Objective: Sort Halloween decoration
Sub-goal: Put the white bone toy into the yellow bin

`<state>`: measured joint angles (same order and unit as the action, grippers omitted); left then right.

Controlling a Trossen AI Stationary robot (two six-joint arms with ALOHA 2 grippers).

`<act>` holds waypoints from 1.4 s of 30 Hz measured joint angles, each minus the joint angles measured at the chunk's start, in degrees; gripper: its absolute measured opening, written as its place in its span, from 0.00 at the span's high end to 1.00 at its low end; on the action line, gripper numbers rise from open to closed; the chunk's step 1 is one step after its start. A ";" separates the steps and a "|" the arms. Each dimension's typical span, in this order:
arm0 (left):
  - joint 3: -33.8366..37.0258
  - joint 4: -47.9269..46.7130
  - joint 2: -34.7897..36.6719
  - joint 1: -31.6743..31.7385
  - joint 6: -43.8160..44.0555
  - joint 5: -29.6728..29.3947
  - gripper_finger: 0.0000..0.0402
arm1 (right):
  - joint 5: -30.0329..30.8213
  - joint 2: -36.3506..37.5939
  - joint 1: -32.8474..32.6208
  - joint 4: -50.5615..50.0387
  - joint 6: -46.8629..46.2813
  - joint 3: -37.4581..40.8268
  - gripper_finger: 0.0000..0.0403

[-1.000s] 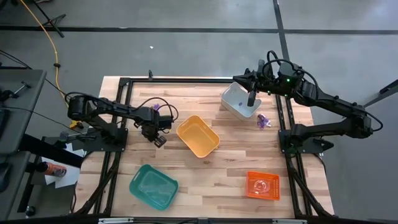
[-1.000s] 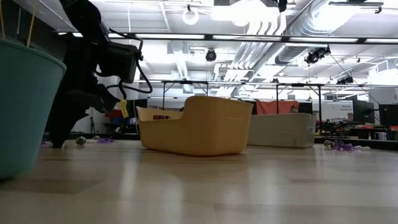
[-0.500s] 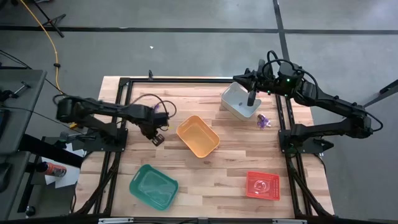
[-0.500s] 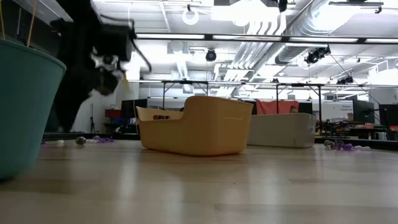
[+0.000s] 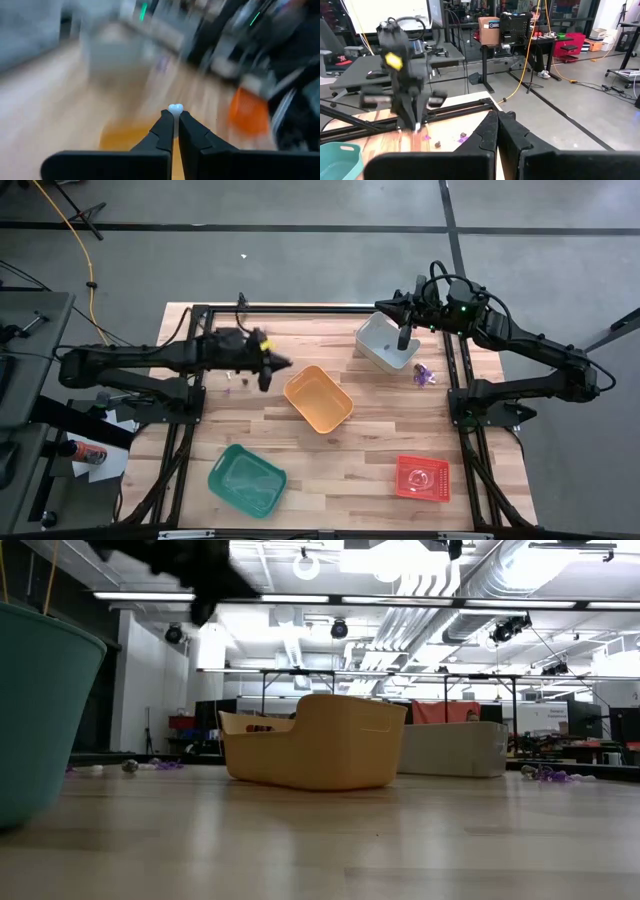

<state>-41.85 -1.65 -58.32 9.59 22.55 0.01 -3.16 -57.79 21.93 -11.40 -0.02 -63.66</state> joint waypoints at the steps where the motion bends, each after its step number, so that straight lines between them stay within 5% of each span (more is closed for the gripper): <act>1: -0.06 5.04 -0.60 0.25 -1.99 -0.23 1.00 | -0.02 0.00 0.00 0.03 0.01 0.00 1.00; 7: -2.24 22.69 -4.42 3.33 -9.20 -0.32 1.00 | -1.73 -0.06 -0.14 1.29 0.01 0.00 1.00; 14: -10.29 22.35 -8.95 6.79 -16.09 4.87 1.00 | -11.34 -2.15 -1.80 5.77 2.83 -0.04 1.00; 28: -11.73 18.96 -9.87 8.37 -15.77 5.74 1.00 | -10.36 -2.70 -2.43 6.10 4.12 -0.04 1.00; 35: -11.75 15.76 -14.15 8.41 -18.21 0.67 1.00 | -10.31 -2.70 -2.43 9.08 4.70 -0.02 1.00; 38: -11.66 14.00 -17.36 8.52 -17.07 2.81 1.00 | -9.75 -2.70 -2.43 9.73 5.00 -0.02 1.00; 42: -11.66 9.84 -19.56 8.21 -14.16 12.70 1.00 | -8.89 -2.70 -2.42 9.51 5.19 -0.02 1.00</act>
<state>-53.52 8.19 -77.88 17.80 8.39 12.71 -12.05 -60.49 19.51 -1.90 5.17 -63.68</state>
